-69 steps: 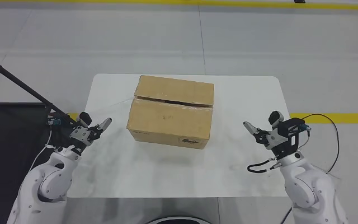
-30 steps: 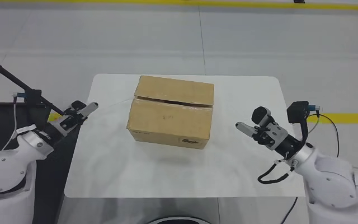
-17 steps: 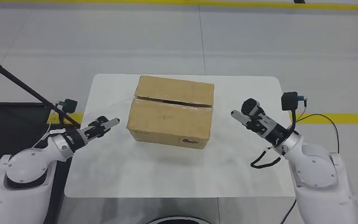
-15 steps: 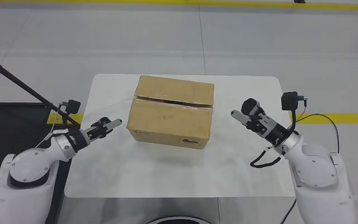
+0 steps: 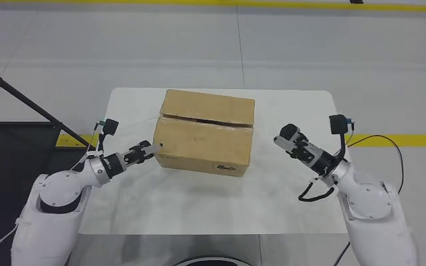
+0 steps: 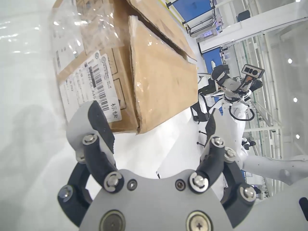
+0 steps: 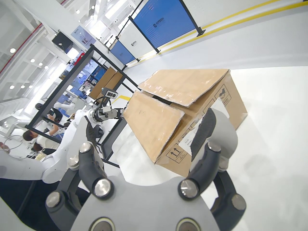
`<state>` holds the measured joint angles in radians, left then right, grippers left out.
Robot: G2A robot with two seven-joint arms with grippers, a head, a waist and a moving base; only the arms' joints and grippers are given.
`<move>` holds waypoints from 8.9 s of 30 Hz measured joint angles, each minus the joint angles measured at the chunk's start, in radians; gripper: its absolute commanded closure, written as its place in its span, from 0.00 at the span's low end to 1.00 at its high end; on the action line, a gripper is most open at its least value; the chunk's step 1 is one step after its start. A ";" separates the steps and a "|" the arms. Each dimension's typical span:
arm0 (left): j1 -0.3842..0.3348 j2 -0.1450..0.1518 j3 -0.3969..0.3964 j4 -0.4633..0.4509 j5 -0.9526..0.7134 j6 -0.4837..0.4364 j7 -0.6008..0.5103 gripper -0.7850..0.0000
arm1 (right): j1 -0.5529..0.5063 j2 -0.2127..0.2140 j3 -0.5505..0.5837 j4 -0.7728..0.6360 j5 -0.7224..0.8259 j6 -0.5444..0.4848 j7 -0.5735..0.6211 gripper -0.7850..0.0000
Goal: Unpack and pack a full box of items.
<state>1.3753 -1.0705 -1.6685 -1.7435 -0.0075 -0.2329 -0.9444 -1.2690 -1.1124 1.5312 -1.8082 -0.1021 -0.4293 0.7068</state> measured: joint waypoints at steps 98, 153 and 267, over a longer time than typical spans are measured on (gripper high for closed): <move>0.058 0.081 -0.040 -0.103 -0.301 0.020 -0.396 0.00 | 0.125 0.044 -0.248 0.086 0.424 -0.039 0.354 0.00; 0.091 0.114 0.011 -0.151 -0.250 -0.010 -0.273 0.00 | 0.685 -0.096 -0.564 0.710 0.291 -0.003 -0.007 0.00; 0.371 0.126 -0.168 -0.207 -0.370 -0.259 0.111 0.00 | 1.020 -0.500 -0.726 1.443 0.577 0.078 0.444 0.00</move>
<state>1.7460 -0.9444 -1.8364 -1.9508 -0.3771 -0.4917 -0.8330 -0.2488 -1.6124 0.8048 -0.3651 0.4750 -0.3514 1.1506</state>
